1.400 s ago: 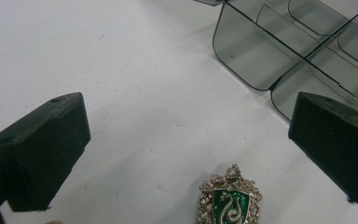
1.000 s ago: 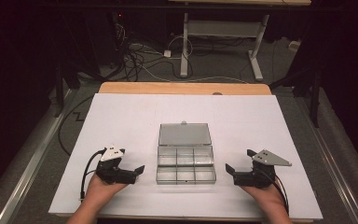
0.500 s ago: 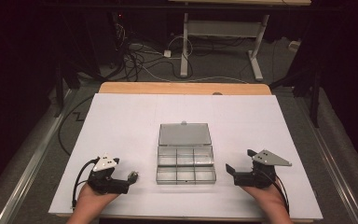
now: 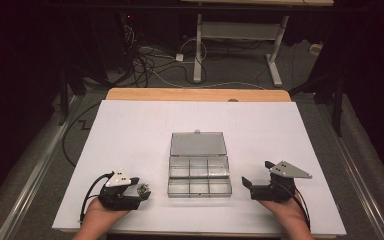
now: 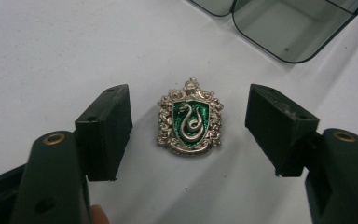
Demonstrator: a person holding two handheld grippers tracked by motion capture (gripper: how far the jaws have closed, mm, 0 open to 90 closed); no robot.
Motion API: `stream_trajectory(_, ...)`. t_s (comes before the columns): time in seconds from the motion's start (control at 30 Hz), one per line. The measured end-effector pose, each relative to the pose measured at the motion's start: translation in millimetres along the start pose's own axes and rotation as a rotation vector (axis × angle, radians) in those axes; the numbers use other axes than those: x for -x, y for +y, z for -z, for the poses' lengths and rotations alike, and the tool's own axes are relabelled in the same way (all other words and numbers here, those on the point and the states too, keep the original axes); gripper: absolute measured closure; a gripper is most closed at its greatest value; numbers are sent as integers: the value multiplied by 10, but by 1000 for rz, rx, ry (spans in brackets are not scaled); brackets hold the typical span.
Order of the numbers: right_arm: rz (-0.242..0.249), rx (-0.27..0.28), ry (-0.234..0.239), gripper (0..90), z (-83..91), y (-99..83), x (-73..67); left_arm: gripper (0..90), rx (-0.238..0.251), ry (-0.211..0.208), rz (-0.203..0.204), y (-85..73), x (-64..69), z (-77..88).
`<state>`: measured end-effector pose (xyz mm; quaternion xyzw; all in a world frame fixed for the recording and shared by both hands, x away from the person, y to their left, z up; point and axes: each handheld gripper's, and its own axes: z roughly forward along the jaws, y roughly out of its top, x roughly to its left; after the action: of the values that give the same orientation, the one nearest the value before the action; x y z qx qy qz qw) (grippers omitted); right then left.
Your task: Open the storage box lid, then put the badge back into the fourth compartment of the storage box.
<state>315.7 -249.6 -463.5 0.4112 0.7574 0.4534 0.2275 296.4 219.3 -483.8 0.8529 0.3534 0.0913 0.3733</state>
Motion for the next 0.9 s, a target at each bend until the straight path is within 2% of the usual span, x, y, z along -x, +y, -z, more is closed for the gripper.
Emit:
stream_trajectory(0.1,1,-2,0,3,-3,-5,4,364,-9,9,-27,6,23,-21)
stream_trajectory(0.23,-5,-2,-8,3,1,-3,13,415,-7,11,-39,9,25,-31)
stream_trajectory(0.33,-10,1,-17,3,6,-3,23,454,-13,30,-56,10,30,-33)
stream_trajectory(0.47,-8,-3,-18,2,12,-12,33,478,-14,37,-62,11,38,-37)
stream_trajectory(0.6,-11,2,-20,3,24,-15,36,541,-17,42,-66,19,45,-36)
stream_trajectory(0.9,-5,3,-8,3,36,-16,18,552,-12,50,-59,18,55,-30)
